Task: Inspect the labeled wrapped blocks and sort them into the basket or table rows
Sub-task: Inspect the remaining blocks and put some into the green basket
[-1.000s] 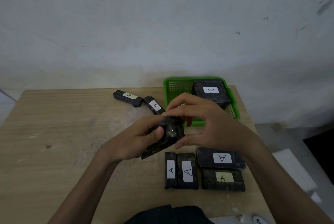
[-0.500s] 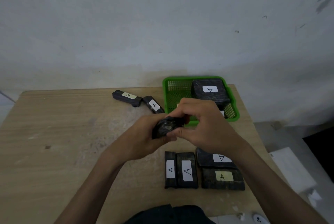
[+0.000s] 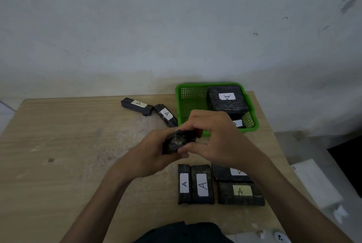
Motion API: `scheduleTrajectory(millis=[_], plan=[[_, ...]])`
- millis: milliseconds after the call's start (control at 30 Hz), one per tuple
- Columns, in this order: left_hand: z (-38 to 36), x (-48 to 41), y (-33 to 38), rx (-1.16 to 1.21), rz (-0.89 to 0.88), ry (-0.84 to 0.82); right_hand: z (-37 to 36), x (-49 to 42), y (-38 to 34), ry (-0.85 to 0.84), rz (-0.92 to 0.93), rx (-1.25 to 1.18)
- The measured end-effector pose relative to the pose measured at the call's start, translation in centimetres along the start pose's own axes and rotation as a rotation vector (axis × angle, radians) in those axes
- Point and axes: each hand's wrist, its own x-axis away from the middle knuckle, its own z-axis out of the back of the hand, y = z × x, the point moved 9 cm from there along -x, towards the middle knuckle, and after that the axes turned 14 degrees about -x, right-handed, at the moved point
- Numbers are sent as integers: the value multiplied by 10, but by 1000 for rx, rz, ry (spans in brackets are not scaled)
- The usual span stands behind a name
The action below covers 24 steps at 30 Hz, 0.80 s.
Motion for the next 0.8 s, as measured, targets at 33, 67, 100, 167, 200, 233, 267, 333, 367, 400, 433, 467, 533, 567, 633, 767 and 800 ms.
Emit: scheduleTrajectory(millis=[33,67,100,167,200,233,267,333,367,400,433,467,533,567,633,767,800], plan=[[-1,0,0,0,5,-4,-1,0,0,-6,0,-5],[-3,0,0,-1,8,-9,-1,1,0,-6,7,-13],[-3,0,0,-5,13,-11,0,2,-1,4,14,-23],[-2,0,-10,-19,53,-12,7,5,2,49,-5,-55],[1,1,-18,-37,88,-10,13,7,5,83,-26,-73],[4,2,-27,-65,126,-4,20,9,9,121,-45,-87],[9,4,-34,-97,159,10,29,11,13,158,-62,-100],[23,8,-42,-150,177,85,42,16,23,198,-116,-141],[30,10,-44,-151,185,134,47,20,29,201,-155,-156],[37,13,-46,-122,208,183,50,23,37,198,-196,-153],[43,16,-49,-59,237,233,52,27,45,188,-239,-131],[48,18,-52,32,259,284,52,30,54,170,-281,-99],[55,20,-55,200,271,375,45,36,70,113,-359,-43],[56,19,-54,251,265,403,39,39,76,81,-392,-22],[55,16,-49,319,254,435,26,43,89,33,-444,9],[47,13,-44,504,227,466,7,48,104,-15,-487,21],[46,13,-44,533,226,474,5,49,106,-15,-486,20]])
